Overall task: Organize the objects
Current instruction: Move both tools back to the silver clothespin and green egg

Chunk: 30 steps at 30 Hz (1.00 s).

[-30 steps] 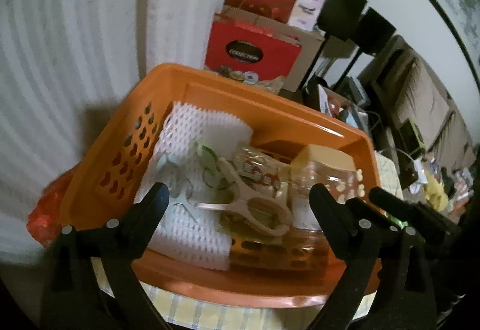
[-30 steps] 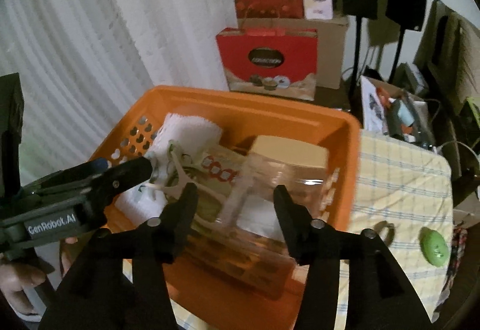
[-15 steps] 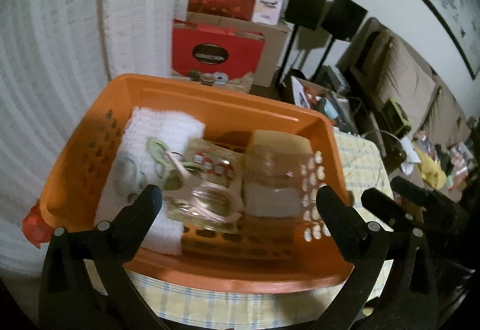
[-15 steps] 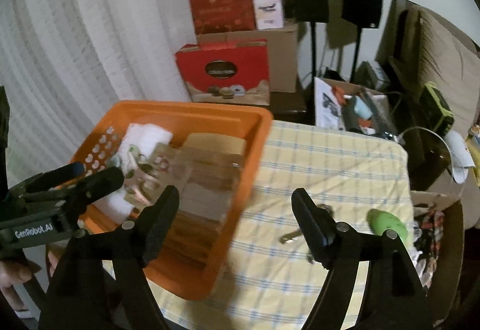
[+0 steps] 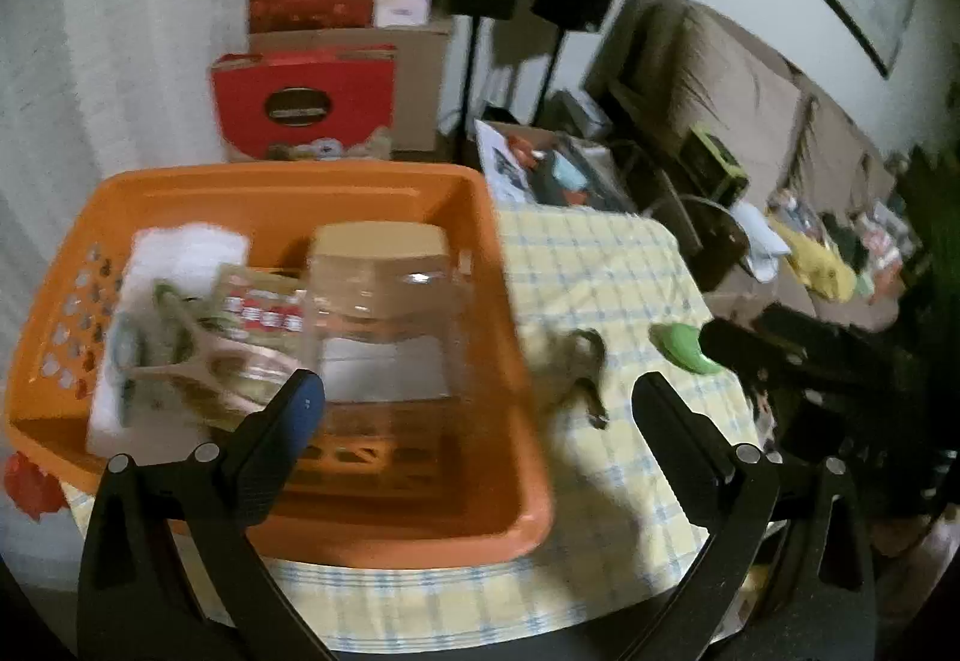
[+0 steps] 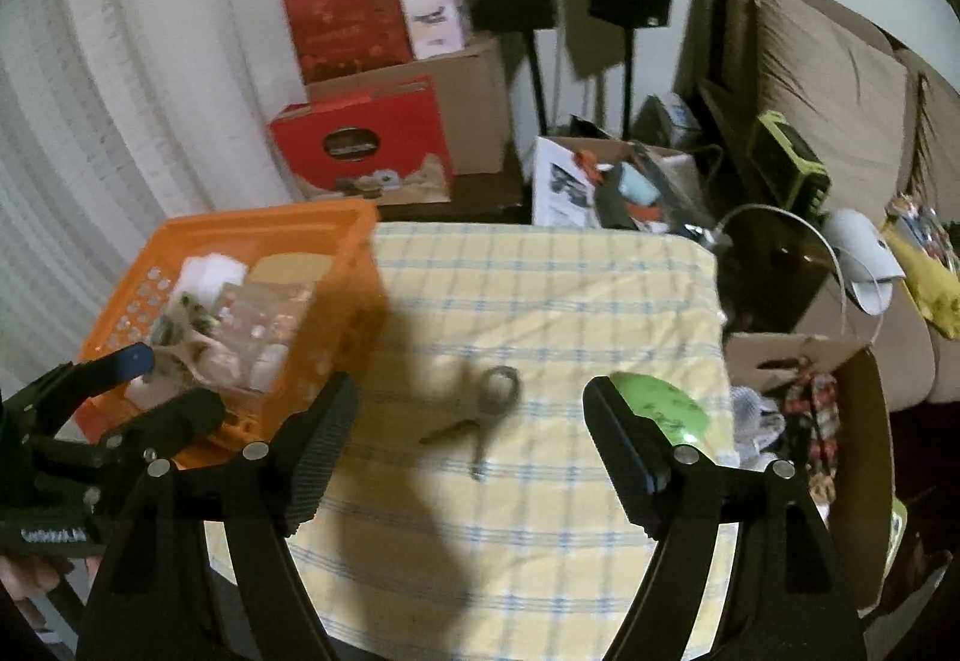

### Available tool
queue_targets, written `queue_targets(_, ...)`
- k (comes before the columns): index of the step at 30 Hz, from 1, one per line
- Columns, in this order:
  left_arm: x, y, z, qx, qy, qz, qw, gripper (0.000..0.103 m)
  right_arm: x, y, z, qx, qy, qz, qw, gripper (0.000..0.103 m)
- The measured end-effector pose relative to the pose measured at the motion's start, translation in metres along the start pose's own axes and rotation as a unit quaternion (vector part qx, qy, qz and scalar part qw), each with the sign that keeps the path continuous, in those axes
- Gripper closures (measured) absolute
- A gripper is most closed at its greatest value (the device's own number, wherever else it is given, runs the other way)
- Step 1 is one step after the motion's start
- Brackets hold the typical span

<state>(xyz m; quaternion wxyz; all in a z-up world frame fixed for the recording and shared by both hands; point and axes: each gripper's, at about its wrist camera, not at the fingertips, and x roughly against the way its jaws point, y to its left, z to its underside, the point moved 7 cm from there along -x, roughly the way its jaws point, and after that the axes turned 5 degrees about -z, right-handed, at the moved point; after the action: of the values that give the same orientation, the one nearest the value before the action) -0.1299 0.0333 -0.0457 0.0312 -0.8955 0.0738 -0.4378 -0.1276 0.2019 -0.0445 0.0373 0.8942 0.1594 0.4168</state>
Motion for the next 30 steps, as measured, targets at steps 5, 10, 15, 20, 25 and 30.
queue_targets(5,-0.008,-0.034,0.008,-0.040,0.003,0.001,0.9992,0.000,0.005,-0.029,0.007,-0.021,0.000,0.010,1.000,0.024)
queue_targets(10,-0.020,-0.061,0.013,-0.053,0.015,0.014,0.9984,0.000,0.009,-0.056,0.013,-0.039,0.003,0.023,0.999,0.024)
queue_targets(15,-0.033,-0.083,0.017,-0.067,0.023,0.019,0.9973,0.000,0.009,-0.084,0.020,-0.049,0.011,0.040,0.998,0.024)
queue_targets(20,-0.042,-0.099,0.017,-0.078,0.021,0.024,0.9965,0.000,0.005,-0.105,0.026,-0.061,0.018,0.050,0.997,0.024)
queue_targets(25,-0.057,-0.111,0.022,-0.087,0.032,0.022,0.9955,0.000,-0.003,-0.119,0.031,-0.065,0.025,0.053,0.996,0.024)
queue_targets(30,-0.071,-0.118,0.025,-0.100,0.037,0.019,0.9941,0.001,-0.010,-0.132,0.033,-0.074,0.026,0.042,0.996,0.024)
